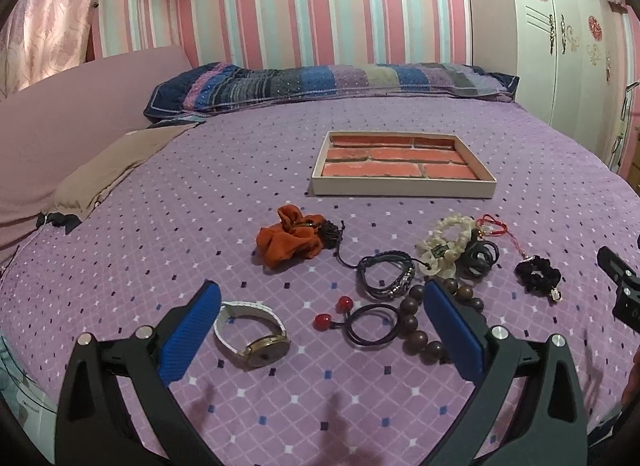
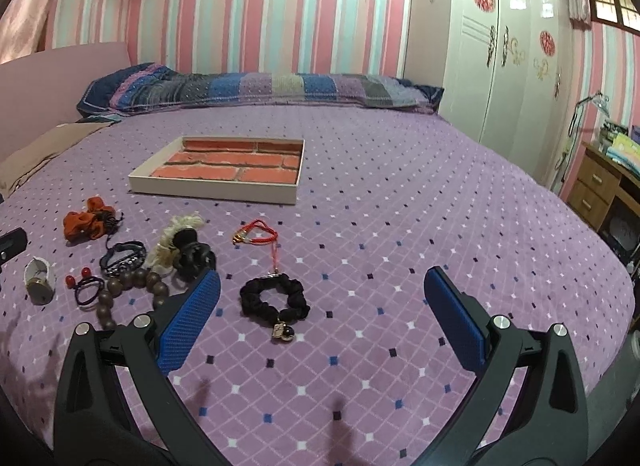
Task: Organize jewelry
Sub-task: 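Grasp the black braided bracelet with the left tool while the right tool grasps the black scrunchie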
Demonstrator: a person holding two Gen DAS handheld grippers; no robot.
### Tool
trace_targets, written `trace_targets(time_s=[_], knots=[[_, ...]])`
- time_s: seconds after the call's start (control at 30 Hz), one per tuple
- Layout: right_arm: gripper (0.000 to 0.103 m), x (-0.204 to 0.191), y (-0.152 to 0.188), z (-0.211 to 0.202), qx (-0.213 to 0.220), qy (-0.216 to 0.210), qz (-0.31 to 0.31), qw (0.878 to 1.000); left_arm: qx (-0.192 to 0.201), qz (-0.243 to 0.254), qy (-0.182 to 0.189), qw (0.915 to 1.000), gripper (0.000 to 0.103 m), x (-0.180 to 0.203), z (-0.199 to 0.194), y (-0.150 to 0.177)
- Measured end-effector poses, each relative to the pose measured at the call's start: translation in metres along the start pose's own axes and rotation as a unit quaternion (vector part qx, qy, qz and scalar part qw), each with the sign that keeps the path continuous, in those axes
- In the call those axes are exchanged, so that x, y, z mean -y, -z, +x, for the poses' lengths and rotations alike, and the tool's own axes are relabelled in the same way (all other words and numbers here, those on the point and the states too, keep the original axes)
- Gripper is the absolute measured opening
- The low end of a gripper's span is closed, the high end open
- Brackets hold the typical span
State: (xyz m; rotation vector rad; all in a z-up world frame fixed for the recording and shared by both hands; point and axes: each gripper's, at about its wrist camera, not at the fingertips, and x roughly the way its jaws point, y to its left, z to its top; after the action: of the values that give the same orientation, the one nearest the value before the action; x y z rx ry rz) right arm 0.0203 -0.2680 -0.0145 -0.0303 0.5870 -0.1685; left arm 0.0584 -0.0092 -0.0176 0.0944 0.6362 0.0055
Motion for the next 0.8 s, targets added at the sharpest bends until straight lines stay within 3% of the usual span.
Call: trace_targets(time_s=[0.27,0.47,0.6,0.8], knots=[[0.099,0.004,-0.001,0.028,-0.029,-0.007,0.013,0.999,-0.023,0.017,-0.008,0.9996,0.099,0.004,0.026,0.001],[0.099,0.004,-0.001,0.045,-0.039,-0.017,0.011,0.999,-0.058,-0.028,0.050,0.9967,0.099,-0.003,0.053,-0.002],[0.099,0.004,0.001,0.057,-0.046,-0.017,0.005,0.999,-0.060,-0.025,0.033,0.9974,0.099,0.003,0.067,-0.007],[0.099,0.011,0.003,0.076,-0.064,-0.020,0.017,0.998,-0.078,-0.008,0.043,0.9960,0.099,0.013,0.092,-0.010]])
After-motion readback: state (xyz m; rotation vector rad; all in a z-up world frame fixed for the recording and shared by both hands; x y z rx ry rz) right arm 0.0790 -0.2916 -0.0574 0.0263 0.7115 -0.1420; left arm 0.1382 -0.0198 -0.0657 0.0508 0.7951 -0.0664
